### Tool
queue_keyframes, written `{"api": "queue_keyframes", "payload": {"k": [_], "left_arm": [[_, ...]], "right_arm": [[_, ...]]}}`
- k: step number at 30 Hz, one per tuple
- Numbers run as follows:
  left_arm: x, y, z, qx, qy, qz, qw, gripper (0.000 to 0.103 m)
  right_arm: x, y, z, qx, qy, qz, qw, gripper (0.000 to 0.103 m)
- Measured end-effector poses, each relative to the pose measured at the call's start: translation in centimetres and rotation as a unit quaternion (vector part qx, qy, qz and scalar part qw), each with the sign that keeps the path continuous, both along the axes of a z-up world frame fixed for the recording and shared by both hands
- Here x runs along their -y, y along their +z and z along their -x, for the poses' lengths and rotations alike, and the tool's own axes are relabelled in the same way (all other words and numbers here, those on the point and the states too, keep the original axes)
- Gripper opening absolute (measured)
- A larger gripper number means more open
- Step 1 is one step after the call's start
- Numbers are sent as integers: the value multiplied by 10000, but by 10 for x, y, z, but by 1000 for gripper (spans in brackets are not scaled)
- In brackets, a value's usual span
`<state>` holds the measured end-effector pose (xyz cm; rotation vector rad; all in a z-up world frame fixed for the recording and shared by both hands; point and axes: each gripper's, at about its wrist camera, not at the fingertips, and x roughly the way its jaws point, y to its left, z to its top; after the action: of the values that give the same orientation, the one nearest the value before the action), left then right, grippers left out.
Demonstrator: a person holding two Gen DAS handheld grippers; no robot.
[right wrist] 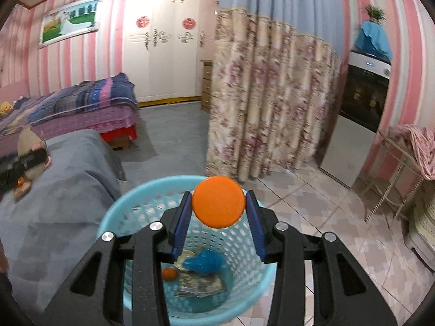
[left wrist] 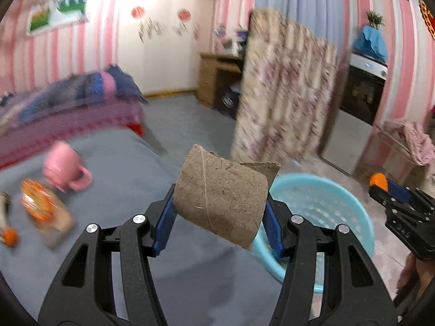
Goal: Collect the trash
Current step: 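Carry the cardboard roll and orange cap over the blue basket, then open both tools to drop the roll and cap into the basket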
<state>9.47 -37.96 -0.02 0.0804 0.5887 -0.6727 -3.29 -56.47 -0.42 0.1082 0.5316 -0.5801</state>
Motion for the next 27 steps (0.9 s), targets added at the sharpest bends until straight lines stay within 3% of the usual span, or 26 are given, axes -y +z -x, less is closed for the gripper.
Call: {"api": "queue_keyframes", "payload": {"k": [3, 16, 19, 23, 27], "left_arm": [[16, -15, 2, -210, -276, 105, 9993, 56], [92, -56, 18, 27, -764, -472, 9960, 57], [99, -61, 19, 140, -744, -609, 9953, 64], [96, -60, 11, 43, -661, -463, 9967, 83], [86, -55, 7, 112, -544, -390, 9977, 87]], "right_arm": [[12, -15, 9, 27, -149, -166, 9997, 40], [44, -64, 19, -42, -321, -547, 9980, 40], [48, -68, 22, -43, -360, -571, 9977, 40], [50, -69, 21, 0, -378, -599, 9975, 40], [47, -71, 17, -5, -327, -568, 9979, 40]]}}
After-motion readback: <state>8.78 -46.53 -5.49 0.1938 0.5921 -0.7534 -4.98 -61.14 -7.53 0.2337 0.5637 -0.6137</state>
